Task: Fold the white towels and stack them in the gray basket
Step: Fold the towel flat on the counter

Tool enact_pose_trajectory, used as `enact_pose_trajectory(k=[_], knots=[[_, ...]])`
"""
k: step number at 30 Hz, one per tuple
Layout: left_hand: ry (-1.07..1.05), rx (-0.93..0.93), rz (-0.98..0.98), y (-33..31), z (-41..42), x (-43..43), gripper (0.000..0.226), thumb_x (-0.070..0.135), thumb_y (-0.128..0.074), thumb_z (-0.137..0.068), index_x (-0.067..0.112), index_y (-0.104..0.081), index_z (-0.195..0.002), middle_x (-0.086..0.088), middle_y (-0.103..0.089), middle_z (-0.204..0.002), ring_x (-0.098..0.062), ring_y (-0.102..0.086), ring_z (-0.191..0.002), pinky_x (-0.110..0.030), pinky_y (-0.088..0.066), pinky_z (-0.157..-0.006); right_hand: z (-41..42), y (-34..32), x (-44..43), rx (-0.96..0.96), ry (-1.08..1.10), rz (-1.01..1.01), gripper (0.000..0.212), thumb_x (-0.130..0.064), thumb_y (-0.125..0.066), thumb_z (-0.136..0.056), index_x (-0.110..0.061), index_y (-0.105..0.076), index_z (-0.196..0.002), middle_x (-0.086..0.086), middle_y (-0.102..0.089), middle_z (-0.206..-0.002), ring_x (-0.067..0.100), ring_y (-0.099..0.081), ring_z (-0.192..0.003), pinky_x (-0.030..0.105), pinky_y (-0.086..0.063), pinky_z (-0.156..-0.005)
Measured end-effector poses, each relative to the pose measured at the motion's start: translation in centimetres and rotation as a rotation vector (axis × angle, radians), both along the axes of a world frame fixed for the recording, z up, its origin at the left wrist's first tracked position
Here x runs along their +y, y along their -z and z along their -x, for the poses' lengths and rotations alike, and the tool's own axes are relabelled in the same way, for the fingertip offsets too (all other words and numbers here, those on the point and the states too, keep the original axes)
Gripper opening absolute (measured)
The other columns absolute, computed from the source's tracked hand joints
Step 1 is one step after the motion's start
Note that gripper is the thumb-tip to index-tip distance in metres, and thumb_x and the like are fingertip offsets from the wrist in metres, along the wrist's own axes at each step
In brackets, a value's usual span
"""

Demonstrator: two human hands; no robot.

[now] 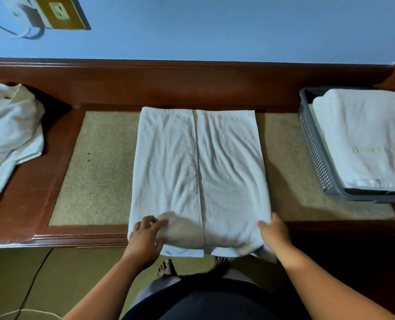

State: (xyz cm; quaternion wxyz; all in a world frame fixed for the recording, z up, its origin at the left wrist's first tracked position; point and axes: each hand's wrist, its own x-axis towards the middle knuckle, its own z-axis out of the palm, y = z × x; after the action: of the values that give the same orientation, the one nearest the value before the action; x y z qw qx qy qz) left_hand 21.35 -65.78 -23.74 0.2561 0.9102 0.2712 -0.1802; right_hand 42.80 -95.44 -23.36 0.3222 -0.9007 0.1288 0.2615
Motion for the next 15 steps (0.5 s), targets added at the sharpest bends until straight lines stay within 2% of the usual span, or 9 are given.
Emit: enact_pose_trajectory(k=[2, 4, 6, 7, 9, 11, 13, 15], knots=[[-0.064, 0.0, 0.072, -0.2, 0.6, 1.4, 0.043, 0.034, -0.056, -0.098, 0.039, -0.052, -0.141, 0.003, -0.042, -0.137, -0.026, -0.042, -0.127, -0.04, -0.039, -0.107, 0.9, -1.1, 2.6, -0.037, 0.028, -0.042, 0.023, -0.01, -0.06, -0.088, -0.011, -0.06, -0.111, 0.016, -0.069, -0.108, 0.031, -0.063, -0.093, 0.034, -0.05, -0.079], [-0.205, -0.064, 0.212, -0.2, 1.1, 2.7, 0.032, 0.03, -0.056, -0.1, 0.032, -0.06, -0.132, 0.001, -0.051, -0.127, -0.025, -0.05, -0.12, -0.034, -0.042, -0.099, 2.7, -2.4, 6.5, -0.057, 0.002, -0.109, 0.029, -0.011, -0.058, -0.089, -0.014, -0.059, -0.117, 0.011, -0.068, -0.111, 0.028, -0.062, -0.092, 0.032, -0.048, -0.078], [-0.347, -0.139, 0.353, -0.3, 1.8, 3.7, 0.02, 0.029, -0.055, -0.102, 0.026, -0.066, -0.119, 0.002, -0.061, -0.116, -0.021, -0.058, -0.11, -0.031, -0.044, -0.09, 5.3, -3.3, 11.2, -0.012, -0.143, -0.16, 0.042, -0.015, -0.057, -0.091, -0.022, -0.053, -0.132, 0.002, -0.066, -0.118, 0.027, -0.063, -0.099, 0.031, -0.049, -0.081], [-0.407, -0.153, 0.407, -0.4, 2.1, 4.2, 0.017, 0.031, -0.053, -0.103, 0.025, -0.067, -0.112, 0.002, -0.067, -0.11, -0.02, -0.061, -0.104, -0.035, -0.046, -0.088, 6.9, -3.4, 13.5, 0.037, -0.262, -0.201, 0.048, -0.018, -0.056, -0.091, -0.028, -0.049, -0.138, -0.001, -0.064, -0.121, 0.025, -0.063, -0.105, 0.031, -0.05, -0.085], [-0.519, -0.174, 0.49, -0.8, 2.3, 5.0, 0.023, 0.034, -0.048, -0.105, 0.023, -0.069, -0.101, 0.001, -0.074, -0.096, -0.02, -0.067, -0.095, -0.042, -0.052, -0.092, 10.1, -3.5, 17.5, 0.188, -0.477, -0.343, 0.062, -0.022, -0.057, -0.09, -0.036, -0.038, -0.148, -0.005, -0.065, -0.125, 0.019, -0.062, -0.111, 0.032, -0.05, -0.093], [-0.565, -0.179, 0.531, -0.6, 2.5, 6.0, 0.033, 0.039, -0.045, -0.106, 0.02, -0.07, -0.097, 0.0, -0.076, -0.086, -0.02, -0.071, -0.087, -0.045, -0.055, -0.092, 13.1, -3.3, 20.5, 0.271, -0.633, -0.368, 0.073, -0.024, -0.056, -0.092, -0.039, -0.023, -0.155, -0.005, -0.066, -0.112, 0.011, -0.061, -0.099, 0.025, -0.047, -0.09], [-0.539, -0.155, 0.542, -0.3, 2.2, 6.3, 0.042, 0.048, -0.045, -0.103, 0.017, -0.071, -0.091, -0.001, -0.077, -0.081, -0.021, -0.073, -0.083, -0.047, -0.057, -0.088, 14.6, -3.0, 20.9, 0.209, -0.701, -0.3, 0.072, -0.022, -0.052, -0.094, -0.036, -0.02, -0.156, -0.007, -0.061, -0.103, 0.01, -0.058, -0.093, 0.022, -0.043, -0.085], [-0.465, -0.09, 0.52, 0.0, 2.1, 6.5, 0.044, 0.052, -0.05, -0.099, 0.015, -0.069, -0.085, -0.002, -0.076, -0.078, -0.023, -0.073, -0.079, -0.047, -0.057, -0.085, 15.2, -2.3, 20.0, 0.105, -0.691, -0.205, 0.064, -0.02, -0.052, -0.094, -0.028, -0.031, -0.154, -0.004, -0.059, -0.112, 0.015, -0.057, -0.1, 0.027, -0.046, -0.091]])
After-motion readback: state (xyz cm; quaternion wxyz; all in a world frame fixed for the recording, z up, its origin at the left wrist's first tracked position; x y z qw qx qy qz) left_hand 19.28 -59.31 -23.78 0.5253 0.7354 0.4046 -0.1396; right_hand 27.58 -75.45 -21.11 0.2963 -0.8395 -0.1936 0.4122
